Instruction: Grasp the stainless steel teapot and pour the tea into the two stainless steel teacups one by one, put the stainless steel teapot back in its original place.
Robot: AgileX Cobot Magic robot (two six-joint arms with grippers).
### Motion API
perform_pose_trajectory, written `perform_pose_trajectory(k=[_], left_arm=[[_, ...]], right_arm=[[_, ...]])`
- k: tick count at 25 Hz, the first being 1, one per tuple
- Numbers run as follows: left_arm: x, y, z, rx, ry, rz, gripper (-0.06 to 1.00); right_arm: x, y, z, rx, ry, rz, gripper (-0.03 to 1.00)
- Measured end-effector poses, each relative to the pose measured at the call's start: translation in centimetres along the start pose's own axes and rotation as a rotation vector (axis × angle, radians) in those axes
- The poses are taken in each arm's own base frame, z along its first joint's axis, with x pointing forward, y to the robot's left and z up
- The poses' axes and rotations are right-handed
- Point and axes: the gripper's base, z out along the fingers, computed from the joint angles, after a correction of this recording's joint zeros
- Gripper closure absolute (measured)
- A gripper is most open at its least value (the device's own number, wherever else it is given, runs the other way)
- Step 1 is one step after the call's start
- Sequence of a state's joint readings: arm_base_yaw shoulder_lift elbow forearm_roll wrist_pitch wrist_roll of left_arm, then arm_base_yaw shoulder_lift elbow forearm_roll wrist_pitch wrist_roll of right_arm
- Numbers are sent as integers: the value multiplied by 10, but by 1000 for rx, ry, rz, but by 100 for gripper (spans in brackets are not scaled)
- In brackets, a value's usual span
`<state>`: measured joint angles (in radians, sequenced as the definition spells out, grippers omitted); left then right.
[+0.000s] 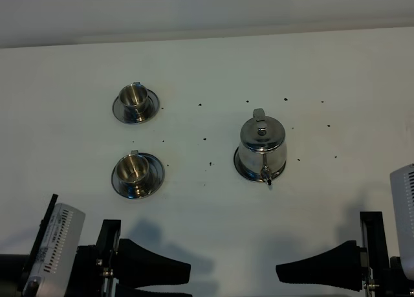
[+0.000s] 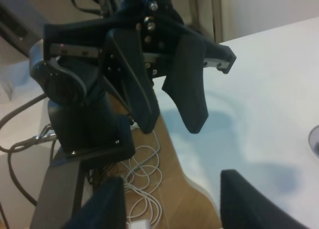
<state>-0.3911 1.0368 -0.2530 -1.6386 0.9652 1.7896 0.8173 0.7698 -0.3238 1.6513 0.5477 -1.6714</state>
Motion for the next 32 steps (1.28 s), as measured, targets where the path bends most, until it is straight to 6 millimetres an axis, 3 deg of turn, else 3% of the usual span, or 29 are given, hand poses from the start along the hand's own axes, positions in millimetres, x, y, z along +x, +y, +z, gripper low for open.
perform_pose_trajectory(k=[22, 27, 32], left_arm=[[-10, 7, -1, -71, -103, -101, 56], [-37, 15, -2, -142, -102, -156, 56], [-64, 17, -5, -199, 14, -207, 56]], right_arm=[[-8, -4, 0, 47, -32, 64, 55], [-33, -8, -3, 95, -61, 69, 55], [-53, -11, -7, 159, -49, 70, 55]])
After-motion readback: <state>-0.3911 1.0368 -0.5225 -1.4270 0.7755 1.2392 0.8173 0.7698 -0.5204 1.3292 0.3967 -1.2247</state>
